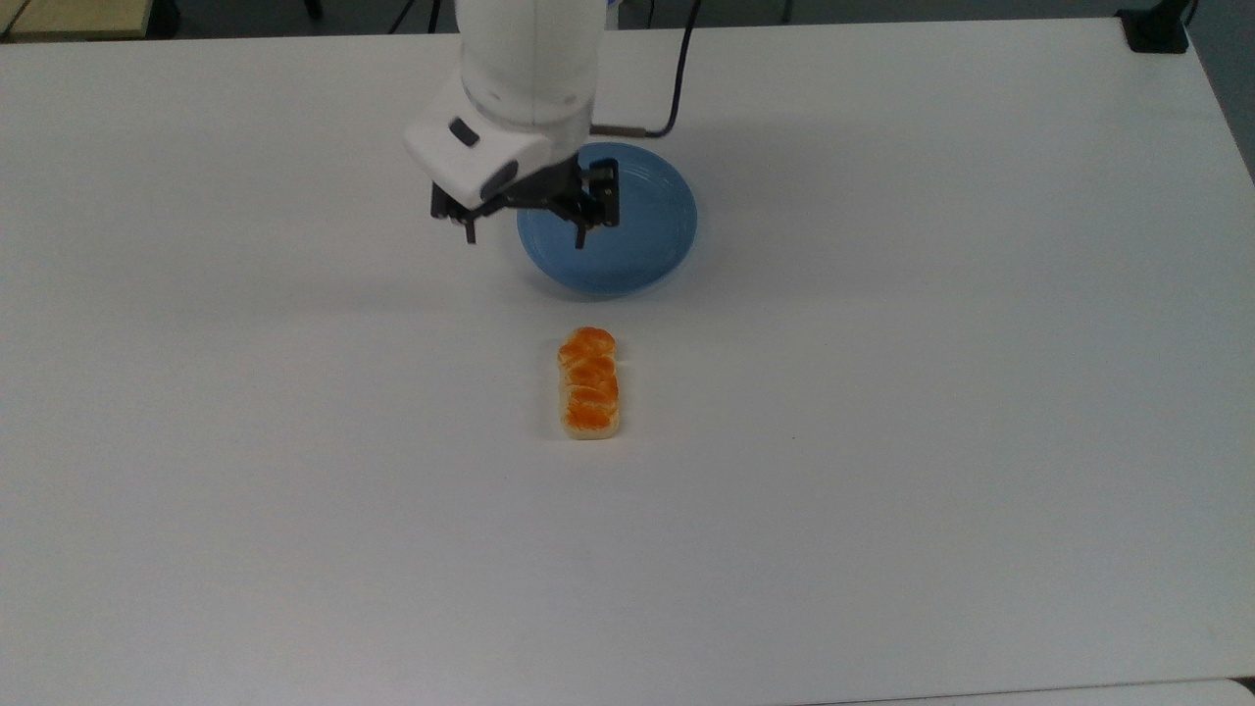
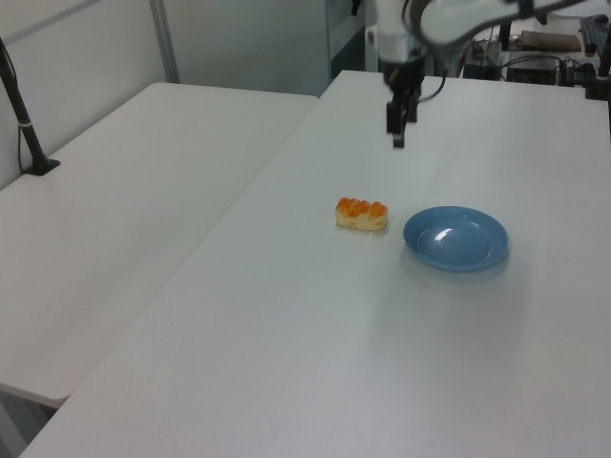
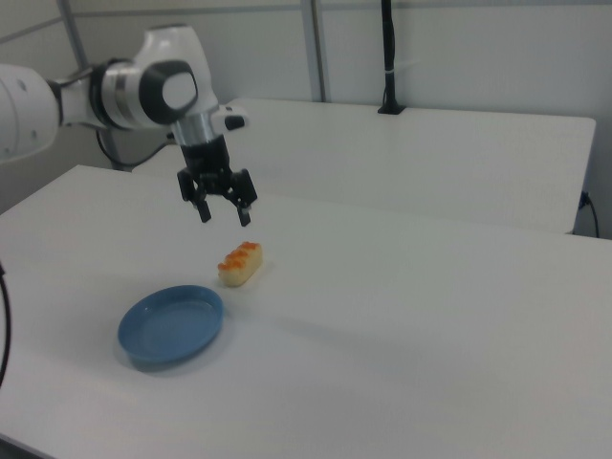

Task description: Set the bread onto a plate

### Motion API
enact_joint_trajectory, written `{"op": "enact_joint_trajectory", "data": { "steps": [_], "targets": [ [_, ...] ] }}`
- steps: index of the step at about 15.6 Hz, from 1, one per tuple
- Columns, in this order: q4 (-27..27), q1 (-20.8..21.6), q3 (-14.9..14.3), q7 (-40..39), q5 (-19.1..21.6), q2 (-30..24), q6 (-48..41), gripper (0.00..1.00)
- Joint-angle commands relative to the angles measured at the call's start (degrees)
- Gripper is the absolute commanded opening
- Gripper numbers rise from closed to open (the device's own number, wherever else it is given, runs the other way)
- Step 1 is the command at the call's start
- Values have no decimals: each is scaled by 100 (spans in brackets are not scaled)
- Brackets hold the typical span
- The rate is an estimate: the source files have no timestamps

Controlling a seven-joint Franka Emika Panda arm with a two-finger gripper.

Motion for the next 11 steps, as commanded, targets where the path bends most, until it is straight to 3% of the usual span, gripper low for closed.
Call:
{"op": "enact_joint_trajectory", "data": {
  "steps": [1, 10, 11],
  "targets": [
    [37, 36, -37, -7, 401, 414, 632, 100],
    [45, 220, -37, 185, 736, 1381, 2196, 100],
    [45, 220, -37, 186, 736, 1452, 2250, 96]
  ]
}}
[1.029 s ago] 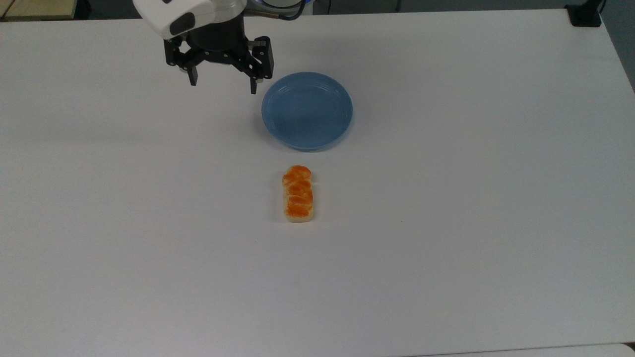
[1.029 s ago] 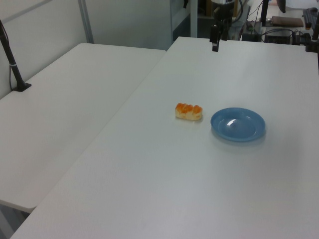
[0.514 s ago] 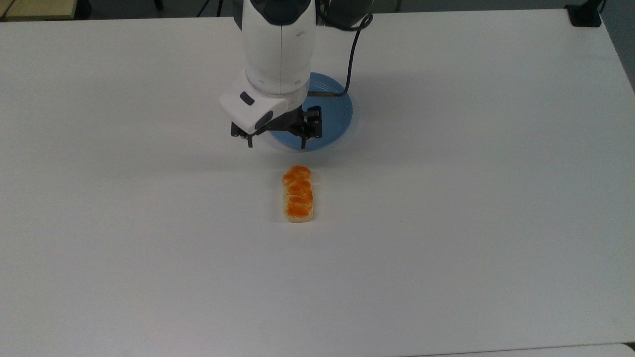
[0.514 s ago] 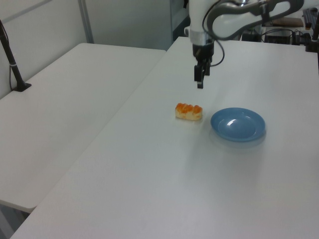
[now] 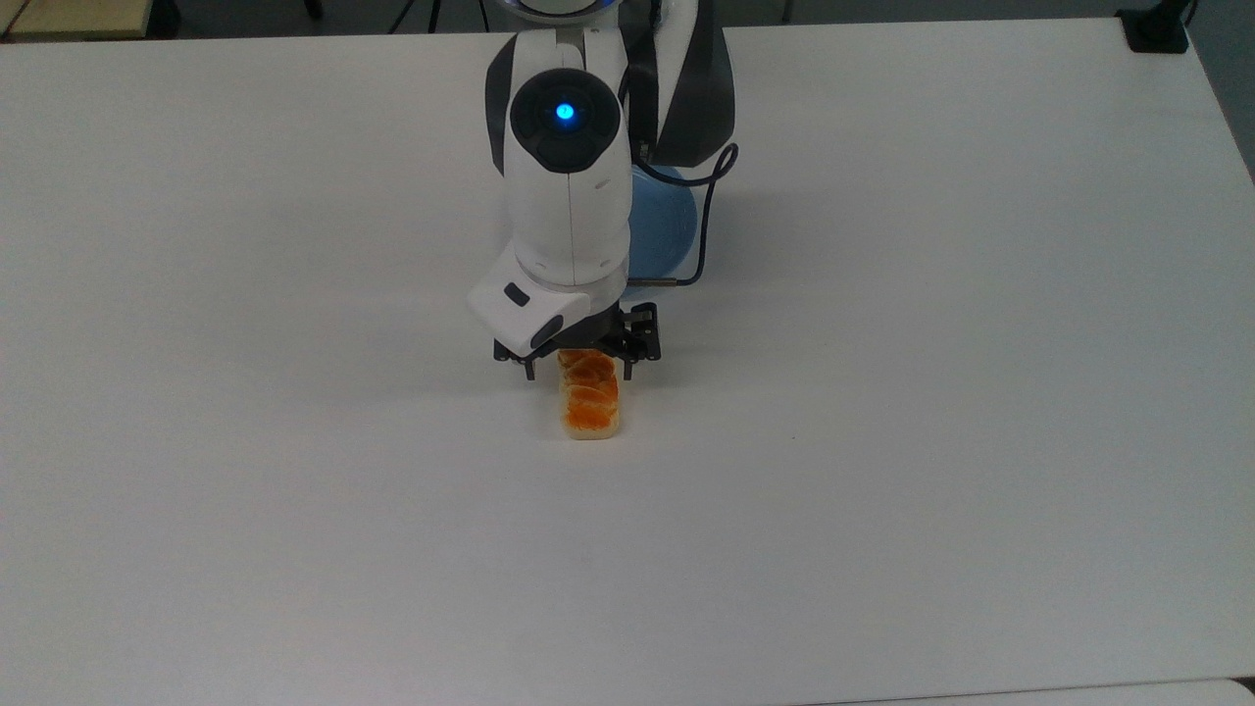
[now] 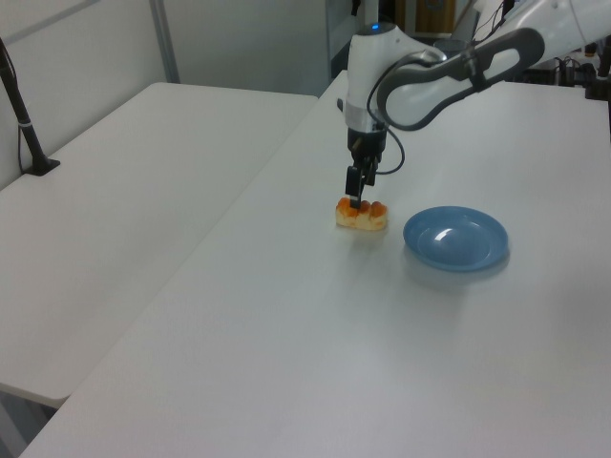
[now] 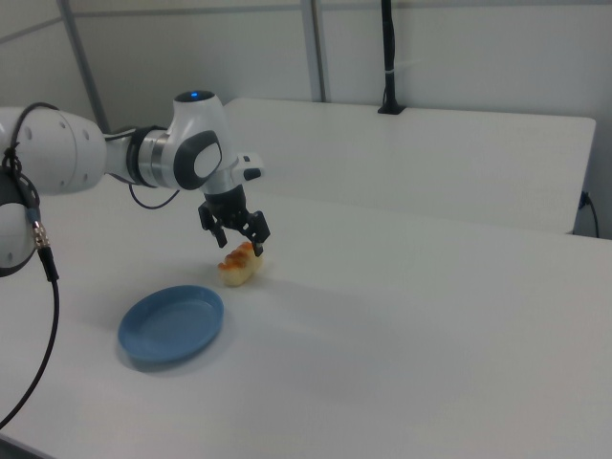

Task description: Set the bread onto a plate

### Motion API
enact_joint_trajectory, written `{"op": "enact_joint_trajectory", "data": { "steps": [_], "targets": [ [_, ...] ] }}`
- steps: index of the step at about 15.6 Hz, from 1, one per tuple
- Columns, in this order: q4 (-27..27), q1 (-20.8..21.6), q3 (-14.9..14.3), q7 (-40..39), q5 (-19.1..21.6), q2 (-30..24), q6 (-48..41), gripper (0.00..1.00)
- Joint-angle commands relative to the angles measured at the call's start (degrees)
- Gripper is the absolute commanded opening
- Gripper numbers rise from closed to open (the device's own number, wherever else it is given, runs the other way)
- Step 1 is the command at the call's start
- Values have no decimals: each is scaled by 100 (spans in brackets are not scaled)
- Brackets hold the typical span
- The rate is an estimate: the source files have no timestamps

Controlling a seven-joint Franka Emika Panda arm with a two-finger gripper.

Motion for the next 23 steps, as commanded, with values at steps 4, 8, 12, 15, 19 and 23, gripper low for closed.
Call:
{"op": "enact_joint_trajectory", "data": {
  "steps": [4, 8, 12, 15, 19, 23],
  "targets": [
    [31, 205, -46, 133, 98, 271, 379, 75],
    [39, 222, -64, 124, 133, 184, 353, 57],
    [-31, 205, -73, 124, 107, -88, 309, 53],
    [-749, 196, -72, 98, 107, -763, 300, 54],
    [-1891, 205, -64, 89, 98, -1730, 326, 54],
    [-3192, 275, -64, 81, 63, -2811, 388, 54]
  ]
}}
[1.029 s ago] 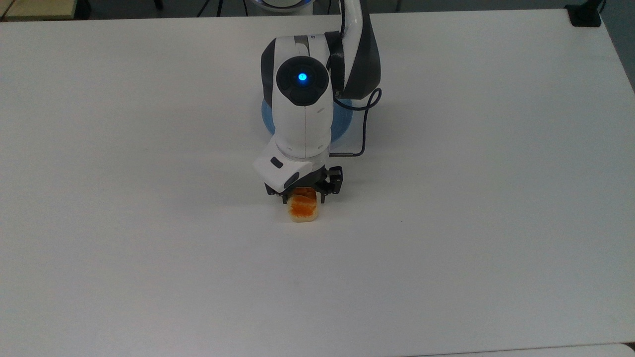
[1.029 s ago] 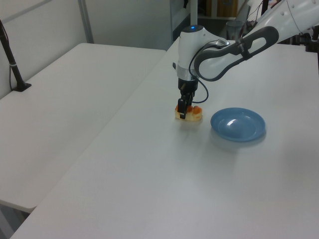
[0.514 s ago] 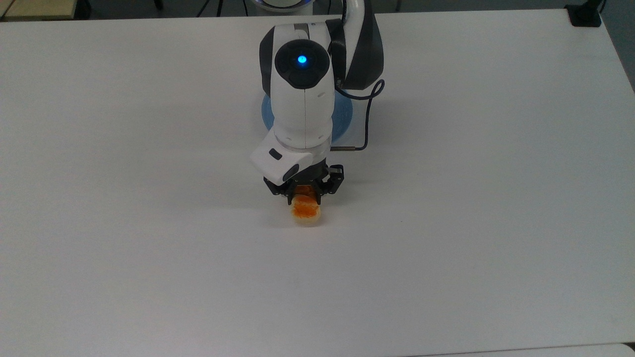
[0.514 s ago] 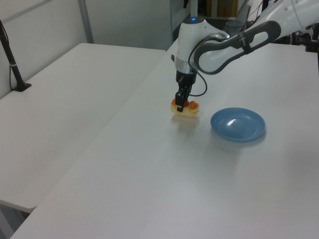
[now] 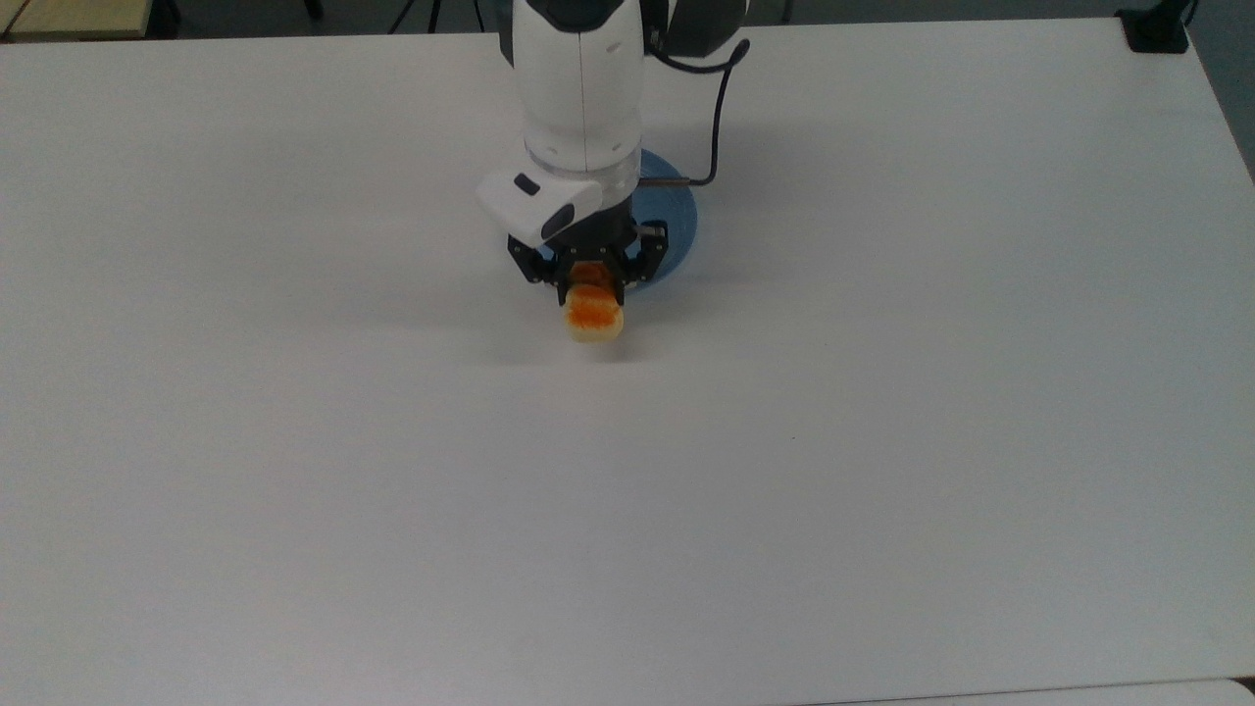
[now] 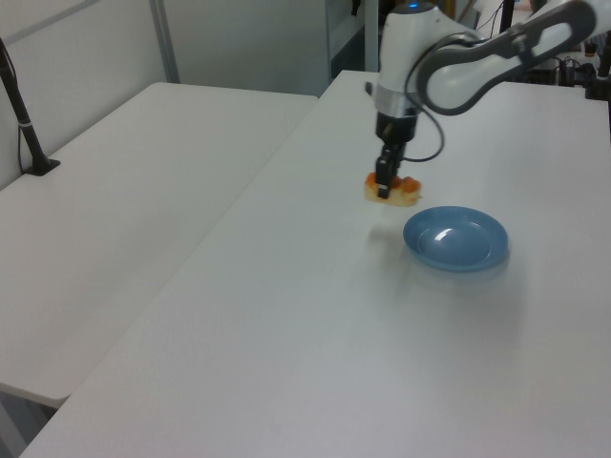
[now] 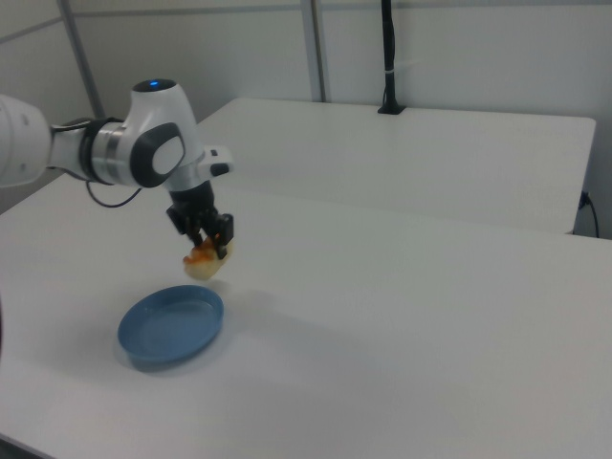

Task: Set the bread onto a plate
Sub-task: 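Carry the bread roll over the blue plate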

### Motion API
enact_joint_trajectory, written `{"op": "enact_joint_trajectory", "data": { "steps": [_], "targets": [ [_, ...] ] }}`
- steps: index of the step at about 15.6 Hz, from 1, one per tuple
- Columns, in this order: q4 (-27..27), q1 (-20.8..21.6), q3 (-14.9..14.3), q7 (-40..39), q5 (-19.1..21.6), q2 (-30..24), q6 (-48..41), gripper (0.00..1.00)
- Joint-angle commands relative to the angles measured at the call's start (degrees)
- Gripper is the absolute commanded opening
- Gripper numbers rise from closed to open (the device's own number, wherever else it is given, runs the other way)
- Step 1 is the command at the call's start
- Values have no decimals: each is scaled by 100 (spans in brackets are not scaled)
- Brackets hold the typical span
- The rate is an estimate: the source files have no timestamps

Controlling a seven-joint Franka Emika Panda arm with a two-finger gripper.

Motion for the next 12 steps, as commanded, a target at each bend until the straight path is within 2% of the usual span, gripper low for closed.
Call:
{"op": "enact_joint_trajectory", "data": {
  "steps": [1, 3, 5, 8, 12],
  "targets": [
    [-1659, 129, -44, 24, 54, -1407, 104, 54],
    [-2144, 294, -44, 41, 54, -1777, 112, 54],
    [-2426, 383, -44, 67, 54, -1893, 244, 54],
    [-2699, 427, -53, 102, 45, -1832, 594, 54],
    [-2700, 471, -53, 164, 28, -1586, 798, 54]
  ]
}}
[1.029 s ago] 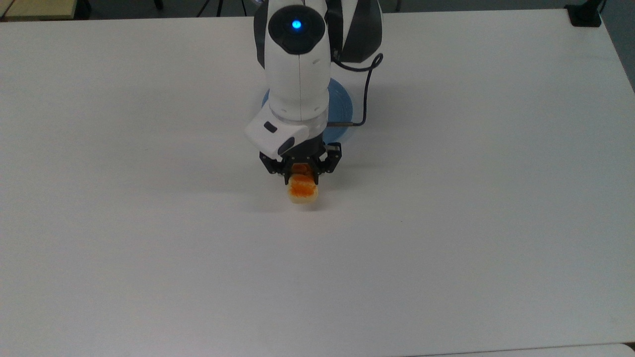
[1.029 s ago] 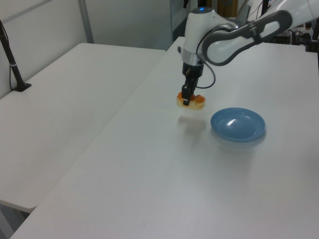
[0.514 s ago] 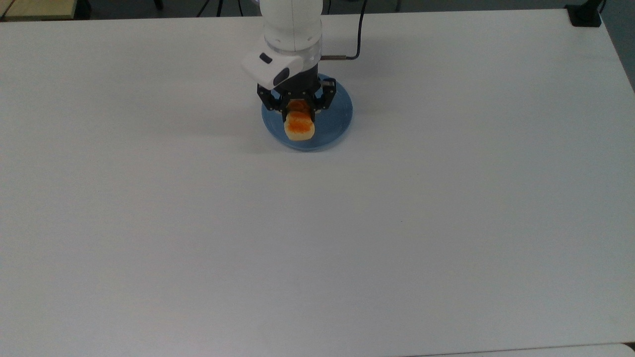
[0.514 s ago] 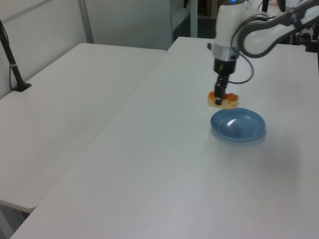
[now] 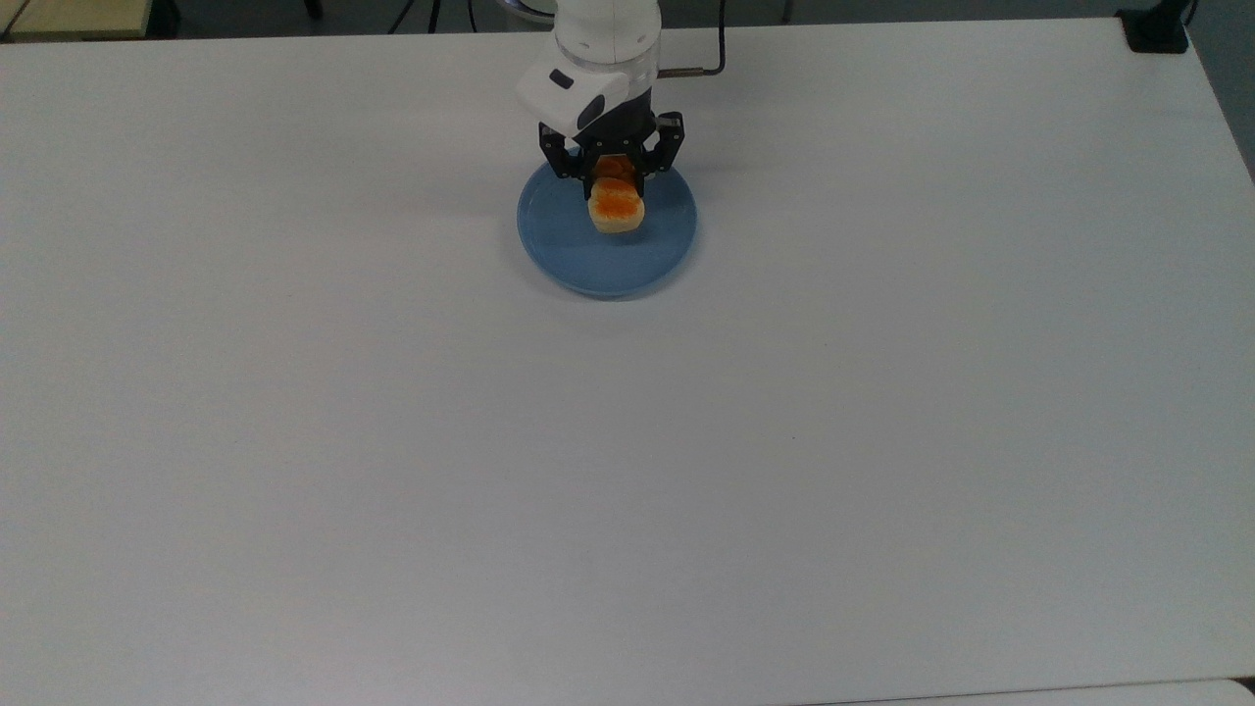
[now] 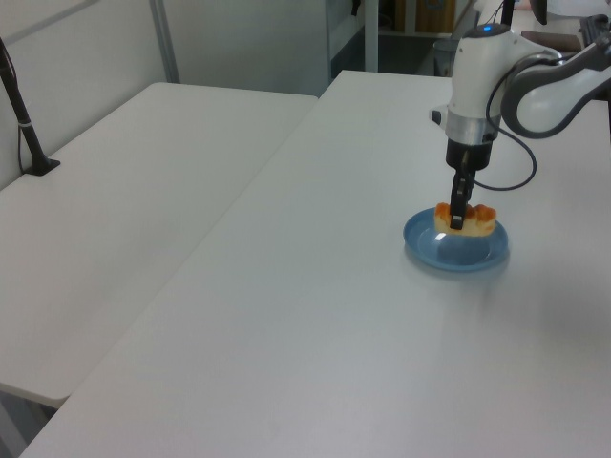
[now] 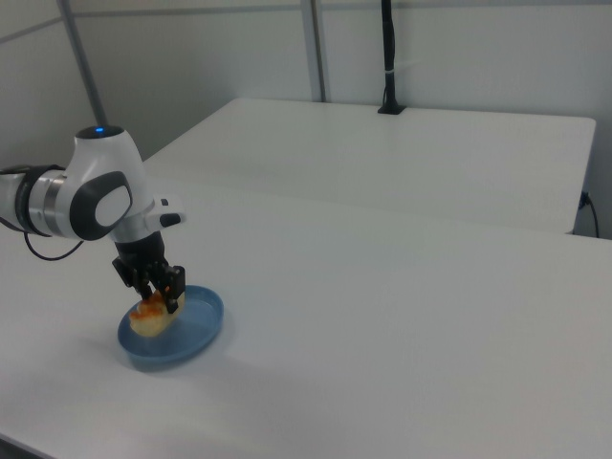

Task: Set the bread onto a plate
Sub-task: 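Lower the bread roll onto the plate and open the gripper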

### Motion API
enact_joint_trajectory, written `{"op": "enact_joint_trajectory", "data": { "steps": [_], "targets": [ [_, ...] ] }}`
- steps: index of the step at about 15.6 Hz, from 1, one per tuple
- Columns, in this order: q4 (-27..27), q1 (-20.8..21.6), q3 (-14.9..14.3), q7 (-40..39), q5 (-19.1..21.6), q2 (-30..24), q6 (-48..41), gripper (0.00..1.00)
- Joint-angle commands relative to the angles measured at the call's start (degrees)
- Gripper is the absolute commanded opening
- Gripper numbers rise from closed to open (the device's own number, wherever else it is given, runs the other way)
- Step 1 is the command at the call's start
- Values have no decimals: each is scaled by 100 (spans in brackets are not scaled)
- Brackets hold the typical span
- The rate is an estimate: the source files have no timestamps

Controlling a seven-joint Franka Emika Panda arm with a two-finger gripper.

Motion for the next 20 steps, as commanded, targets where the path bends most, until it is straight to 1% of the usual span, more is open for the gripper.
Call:
{"op": "enact_joint_trajectory", "data": {
  "steps": [1, 4, 6, 9, 10, 12, 15, 16, 18, 20],
  "targets": [
    [-60, 117, -67, 159, 10, 217, 278, 54],
    [28, 117, -67, 413, -183, 570, 559, 54],
    [133, 73, -76, 458, -280, 649, 569, 55],
    [239, 29, -76, 467, -289, 658, 560, 56],
    [248, 20, -76, 467, -289, 659, 560, 62],
    [266, 20, -76, 458, -289, 659, 551, 100],
    [318, 20, -76, 467, -289, 632, 437, 100],
    [458, 20, -76, 467, -289, 632, 306, 100],
    [843, 12, -93, 450, -289, 606, -298, 100],
    [1397, -85, -102, 423, -289, 606, -1001, 100]
  ]
}}
